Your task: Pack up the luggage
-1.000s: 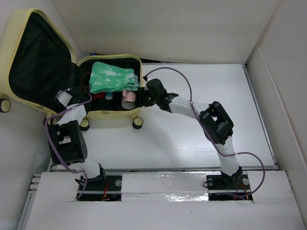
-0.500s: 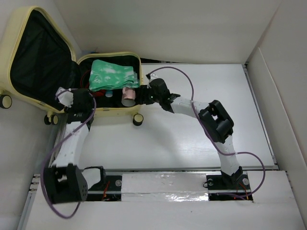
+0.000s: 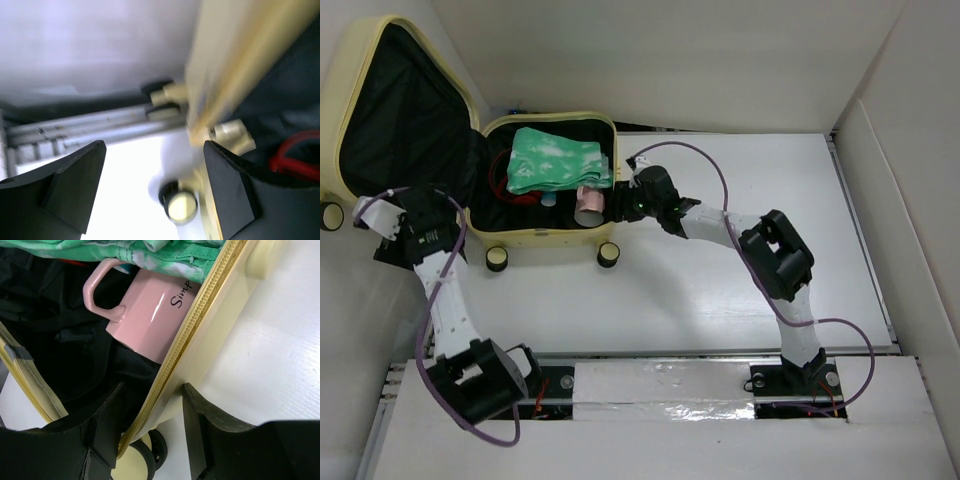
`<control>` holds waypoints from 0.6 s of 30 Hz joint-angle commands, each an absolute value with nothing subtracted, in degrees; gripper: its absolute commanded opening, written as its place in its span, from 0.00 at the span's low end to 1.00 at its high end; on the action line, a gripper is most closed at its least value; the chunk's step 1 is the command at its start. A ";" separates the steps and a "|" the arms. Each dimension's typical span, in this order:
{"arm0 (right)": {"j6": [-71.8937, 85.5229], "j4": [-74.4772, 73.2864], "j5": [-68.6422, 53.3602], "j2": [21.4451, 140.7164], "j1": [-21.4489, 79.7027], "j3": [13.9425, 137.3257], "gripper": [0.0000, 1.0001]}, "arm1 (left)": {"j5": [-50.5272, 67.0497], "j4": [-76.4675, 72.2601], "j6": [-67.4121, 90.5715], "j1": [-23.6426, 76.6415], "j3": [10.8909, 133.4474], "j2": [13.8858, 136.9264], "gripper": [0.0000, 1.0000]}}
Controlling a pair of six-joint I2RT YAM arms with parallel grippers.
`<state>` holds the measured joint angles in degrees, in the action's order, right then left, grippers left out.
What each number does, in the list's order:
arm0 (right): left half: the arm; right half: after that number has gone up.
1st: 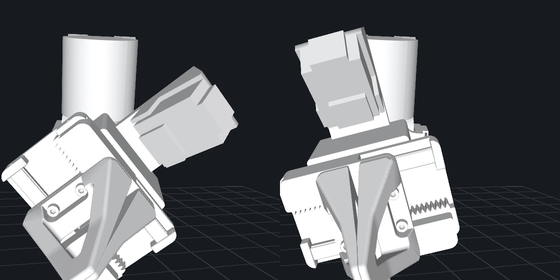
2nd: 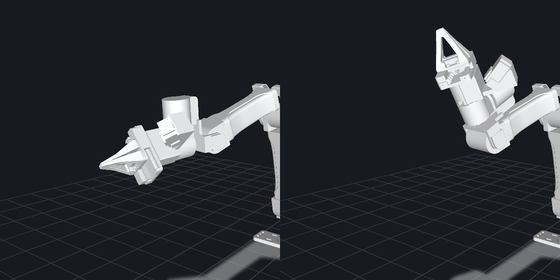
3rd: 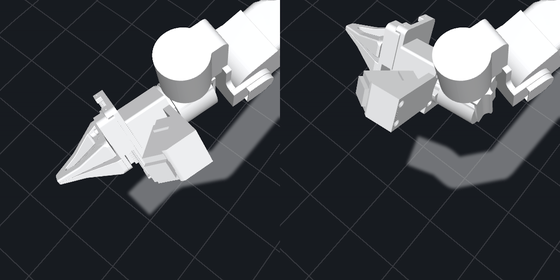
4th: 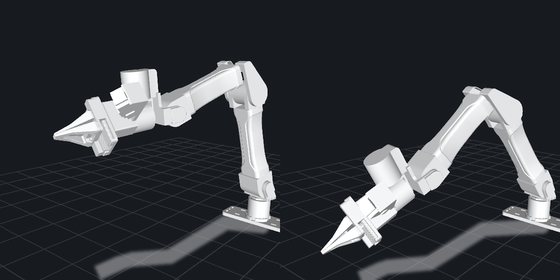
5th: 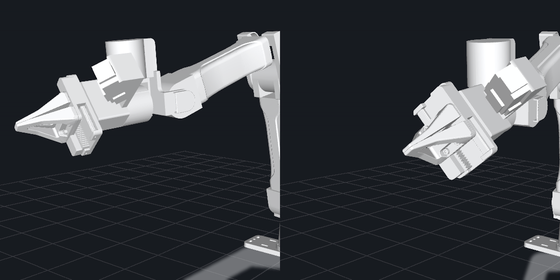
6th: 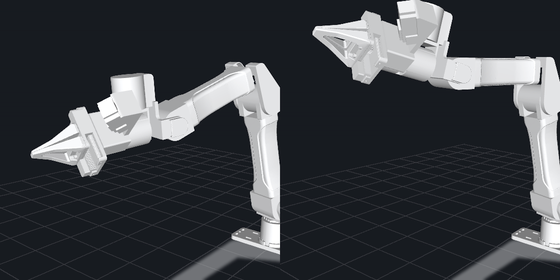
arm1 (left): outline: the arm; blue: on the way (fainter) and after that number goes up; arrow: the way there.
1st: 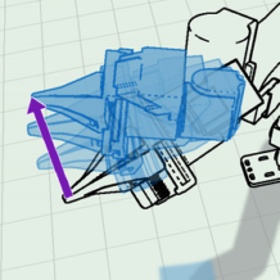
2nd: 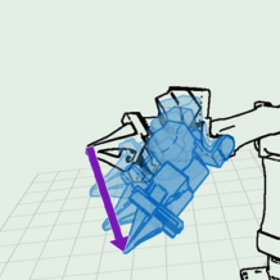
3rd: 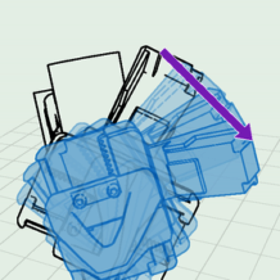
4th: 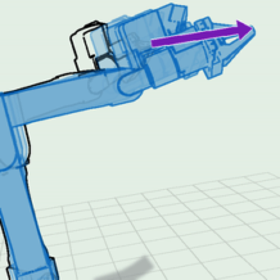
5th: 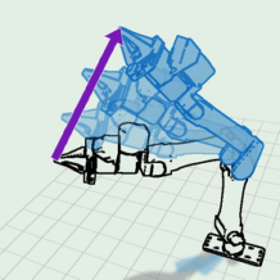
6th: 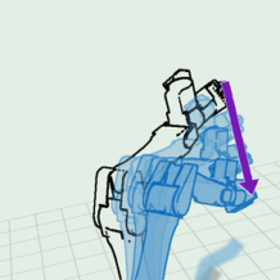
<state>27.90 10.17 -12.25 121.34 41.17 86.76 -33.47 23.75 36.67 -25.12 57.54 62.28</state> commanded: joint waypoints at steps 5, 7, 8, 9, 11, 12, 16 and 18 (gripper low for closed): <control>24.17 10.46 -29.79 120.76 44.38 86.74 0.00 | -32.79 21.98 30.50 -25.40 67.59 64.43 0.80; 24.00 10.02 -29.71 121.55 44.91 87.45 0.00 | -33.65 20.83 29.80 -24.79 67.67 64.51 0.79; 23.91 9.85 -29.62 121.73 44.91 87.54 0.00 | -34.53 21.27 29.79 -24.79 68.28 66.08 0.79; 23.82 9.76 -29.36 121.55 44.91 87.37 0.00 | -36.46 22.75 30.23 -24.79 69.94 66.96 0.78; 23.73 9.84 -29.18 121.46 44.91 87.10 0.00 | -37.87 23.55 30.50 -24.79 71.45 69.51 0.72; 23.73 9.84 -29.18 121.38 44.91 87.01 0.00 | -39.80 23.21 30.32 -24.79 72.06 69.87 0.70; 23.64 9.76 -29.09 121.29 44.91 86.66 0.00 | -45.08 22.85 28.56 -24.79 72.34 70.84 0.63; 23.73 9.84 -29.09 121.38 44.39 86.57 0.00 | -45.44 21.89 28.56 -24.79 70.76 71.37 0.60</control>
